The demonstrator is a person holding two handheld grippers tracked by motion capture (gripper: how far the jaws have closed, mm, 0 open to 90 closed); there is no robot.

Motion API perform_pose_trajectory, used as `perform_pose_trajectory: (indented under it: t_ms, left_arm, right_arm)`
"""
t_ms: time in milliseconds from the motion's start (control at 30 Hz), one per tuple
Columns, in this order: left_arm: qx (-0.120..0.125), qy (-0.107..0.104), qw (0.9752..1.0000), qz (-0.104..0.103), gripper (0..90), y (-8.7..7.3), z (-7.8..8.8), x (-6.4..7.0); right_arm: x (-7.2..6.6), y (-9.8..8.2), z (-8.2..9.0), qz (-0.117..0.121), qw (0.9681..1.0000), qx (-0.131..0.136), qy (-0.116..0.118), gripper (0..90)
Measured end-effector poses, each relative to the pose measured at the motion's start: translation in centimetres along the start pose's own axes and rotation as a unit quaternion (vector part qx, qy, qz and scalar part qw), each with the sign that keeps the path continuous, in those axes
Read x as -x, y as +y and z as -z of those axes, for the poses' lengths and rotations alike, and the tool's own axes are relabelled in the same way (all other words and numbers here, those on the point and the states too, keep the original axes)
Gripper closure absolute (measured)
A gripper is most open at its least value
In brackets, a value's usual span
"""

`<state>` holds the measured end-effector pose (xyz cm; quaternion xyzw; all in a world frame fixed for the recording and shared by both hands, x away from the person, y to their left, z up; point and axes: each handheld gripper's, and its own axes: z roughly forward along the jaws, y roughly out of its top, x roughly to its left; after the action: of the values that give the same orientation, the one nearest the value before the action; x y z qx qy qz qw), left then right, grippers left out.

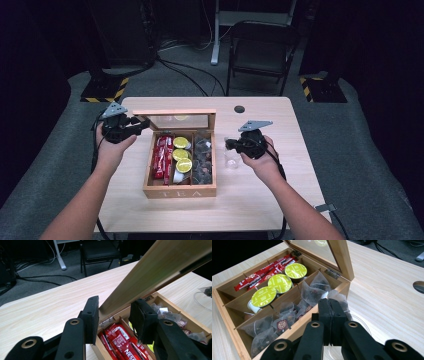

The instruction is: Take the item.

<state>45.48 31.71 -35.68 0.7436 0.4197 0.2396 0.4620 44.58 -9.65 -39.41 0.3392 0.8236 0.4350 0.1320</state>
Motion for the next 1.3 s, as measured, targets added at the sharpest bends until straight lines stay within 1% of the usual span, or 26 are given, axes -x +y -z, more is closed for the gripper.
perform_pose_trajectory:
  t_ms: [67, 100, 133, 167, 233, 333, 367, 400, 433, 533, 633, 700, 767, 800, 1067, 1200, 1300]
  left_arm:
    - [0.000, 0.000, 1.0000, 0.000, 59.1, 0.0, 0.0, 0.0]
    - [0.000, 0.000, 1.0000, 0.000, 59.1, 0.0, 0.0, 0.0]
    - [0.000, 0.000, 1.0000, 0.000, 59.1, 0.0, 0.0, 0.0]
    - [0.000, 0.000, 1.0000, 0.000, 59.1, 0.0, 0.0, 0.0]
    - [0.000, 0.000, 1.0000, 0.000, 59.1, 0.0, 0.0, 0.0]
    - [0.000, 0.000, 1.0000, 0.000, 59.1, 0.0, 0.0, 0.0]
    - [0.000, 0.001, 1.0000, 0.000, 59.1, 0.0, 0.0, 0.0]
    - [0.000, 0.001, 1.0000, 0.000, 59.1, 0.0, 0.0, 0.0]
    - [0.000, 0.001, 1.0000, 0.000, 59.1, 0.0, 0.0, 0.0]
    - [0.000, 0.000, 1.0000, 0.000, 59.1, 0.0, 0.0, 0.0]
    - [0.000, 0.000, 1.0000, 0.000, 59.1, 0.0, 0.0, 0.0]
    - [0.000, 0.000, 1.0000, 0.000, 59.1, 0.0, 0.0, 0.0]
    - [0.000, 0.000, 1.0000, 0.000, 59.1, 0.0, 0.0, 0.0]
    - [0.000, 0.000, 1.0000, 0.000, 59.1, 0.0, 0.0, 0.0]
    - [-0.001, 0.000, 1.0000, -0.001, 59.1, 0.0, 0.0, 0.0]
    - [-0.001, 0.000, 1.0000, -0.001, 59.1, 0.0, 0.0, 0.0]
    - [-0.001, 0.000, 1.0000, -0.001, 59.1, 0.0, 0.0, 0.0]
  right_arm:
    - [0.1, -0.2, 0.0, -0.002, 1.0000, -0.003, -0.002, 89.9]
    - [0.1, -0.4, -0.1, -0.009, 0.9999, -0.005, -0.003, 89.9]
    - [0.2, -0.5, -0.1, -0.004, 1.0000, -0.005, -0.003, 89.9]
    - [0.2, -0.6, -0.1, -0.006, 0.9999, -0.008, -0.004, 89.9]
    - [0.3, -0.8, -0.3, -0.003, 0.9999, -0.010, -0.007, 89.8]
    - [0.4, -1.2, -0.5, -0.010, 0.9998, -0.014, -0.009, 89.8]
    - [0.5, -1.2, -0.6, -0.005, 0.9998, -0.018, -0.010, 89.7]
    - [0.6, -1.3, -0.7, -0.004, 0.9998, -0.019, -0.011, 89.8]
    - [0.5, -1.4, -0.7, -0.011, 0.9996, -0.022, -0.010, 89.7]
    - [0.7, -1.6, -1.0, -0.008, 0.9996, -0.024, -0.012, 89.7]
    - [0.8, -1.9, -1.2, -0.010, 0.9995, -0.028, -0.013, 89.6]
    - [0.9, -2.0, -1.3, -0.015, 0.9994, -0.029, -0.014, 89.6]
    - [1.0, -2.2, -1.4, -0.013, 0.9993, -0.032, -0.013, 89.6]
    - [1.0, -2.3, -1.5, -0.018, 0.9992, -0.034, -0.016, 89.6]
    - [1.2, -2.6, -1.7, -0.018, 0.9991, -0.036, -0.015, 89.5]
    - [1.2, -2.6, -1.8, -0.017, 0.9990, -0.038, -0.014, 88.1]
    - [1.1, -2.6, -1.9, -0.017, 0.9990, -0.040, -0.013, 84.7]
